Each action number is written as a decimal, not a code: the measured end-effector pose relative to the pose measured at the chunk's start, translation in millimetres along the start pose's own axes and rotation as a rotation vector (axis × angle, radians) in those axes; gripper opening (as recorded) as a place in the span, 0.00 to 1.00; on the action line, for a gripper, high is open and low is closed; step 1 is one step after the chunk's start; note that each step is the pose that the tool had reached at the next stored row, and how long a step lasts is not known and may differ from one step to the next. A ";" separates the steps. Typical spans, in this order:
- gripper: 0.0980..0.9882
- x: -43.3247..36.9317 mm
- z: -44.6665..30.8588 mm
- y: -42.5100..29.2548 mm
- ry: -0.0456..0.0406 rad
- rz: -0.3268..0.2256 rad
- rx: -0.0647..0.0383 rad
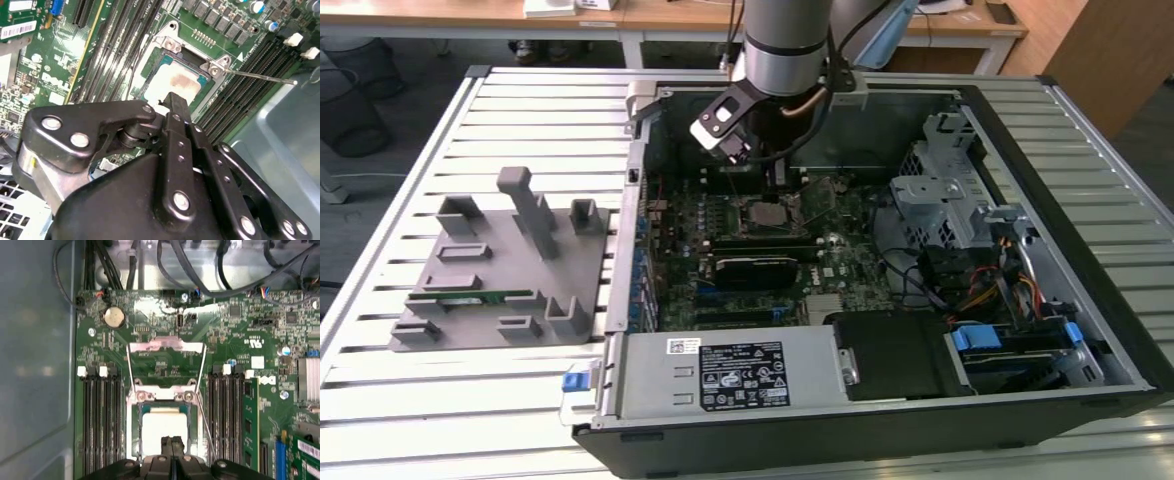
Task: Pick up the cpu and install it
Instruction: 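Close the cpu cover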
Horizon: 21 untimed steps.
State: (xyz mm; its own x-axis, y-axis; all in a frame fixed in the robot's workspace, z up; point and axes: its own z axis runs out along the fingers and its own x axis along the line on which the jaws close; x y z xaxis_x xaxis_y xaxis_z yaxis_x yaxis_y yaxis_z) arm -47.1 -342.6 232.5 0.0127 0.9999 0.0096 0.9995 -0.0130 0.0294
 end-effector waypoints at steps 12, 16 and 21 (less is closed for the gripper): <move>0.01 0.1 -11.6 0.4 0.0010 0.000 0.000; 0.01 0.1 -13.9 0.4 0.0011 0.000 0.000; 0.01 0.2 -16.4 0.5 0.0018 0.000 0.000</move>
State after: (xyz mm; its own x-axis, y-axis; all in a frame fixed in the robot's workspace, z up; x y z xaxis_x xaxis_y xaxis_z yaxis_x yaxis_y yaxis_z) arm -47.1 -342.5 248.9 0.0127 0.9999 0.0115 0.9995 -0.0130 0.0295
